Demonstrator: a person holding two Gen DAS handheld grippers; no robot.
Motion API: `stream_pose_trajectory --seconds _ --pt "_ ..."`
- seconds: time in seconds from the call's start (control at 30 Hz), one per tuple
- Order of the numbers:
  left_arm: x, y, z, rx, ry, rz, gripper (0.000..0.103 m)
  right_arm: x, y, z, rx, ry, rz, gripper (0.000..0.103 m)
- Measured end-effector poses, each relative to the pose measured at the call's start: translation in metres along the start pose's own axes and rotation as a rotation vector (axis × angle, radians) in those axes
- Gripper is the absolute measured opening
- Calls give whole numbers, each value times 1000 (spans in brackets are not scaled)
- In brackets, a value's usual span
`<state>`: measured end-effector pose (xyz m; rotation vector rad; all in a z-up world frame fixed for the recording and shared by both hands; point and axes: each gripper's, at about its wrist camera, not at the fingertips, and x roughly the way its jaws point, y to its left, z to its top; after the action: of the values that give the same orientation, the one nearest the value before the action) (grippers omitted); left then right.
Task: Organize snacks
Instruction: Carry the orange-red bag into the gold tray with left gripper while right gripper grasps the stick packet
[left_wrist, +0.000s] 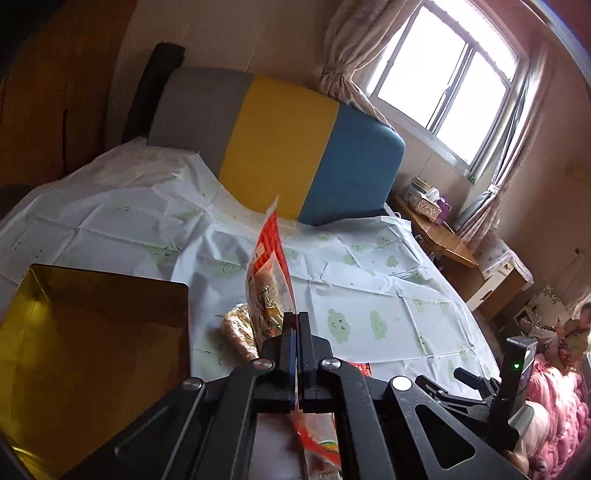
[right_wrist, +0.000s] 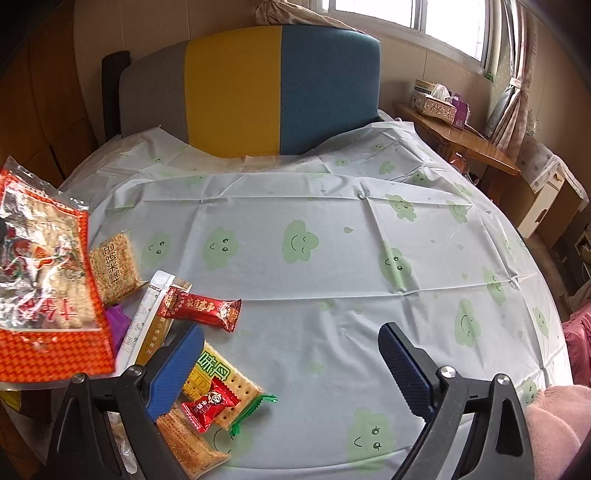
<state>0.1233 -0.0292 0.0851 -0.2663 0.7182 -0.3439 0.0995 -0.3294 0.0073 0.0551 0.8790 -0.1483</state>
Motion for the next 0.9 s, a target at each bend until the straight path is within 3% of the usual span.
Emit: stream_pose_trajectory --seconds 0.27,0.4,0.57,0.73,0.83,0.9 --pt "-48 51 -4 -9 -16 90 0 -2 1 -2 3 -3 6 97" --pt "-62 85 -12 -63 -13 149 0 -1 1 -2 19 14 61 93" --pt "-67 129 -22 -130 -9 252 0 3 4 -4 37 41 137 85" --pt "-59 167 -28 -160 1 407 1 5 10 -7 28 63 140 84" --pt "-63 186 -34 -214 32 452 12 7 16 -10 5 75 131 84" --pt "-73 193 -40 -229 6 476 30 7 20 -11 -14 78 129 84"
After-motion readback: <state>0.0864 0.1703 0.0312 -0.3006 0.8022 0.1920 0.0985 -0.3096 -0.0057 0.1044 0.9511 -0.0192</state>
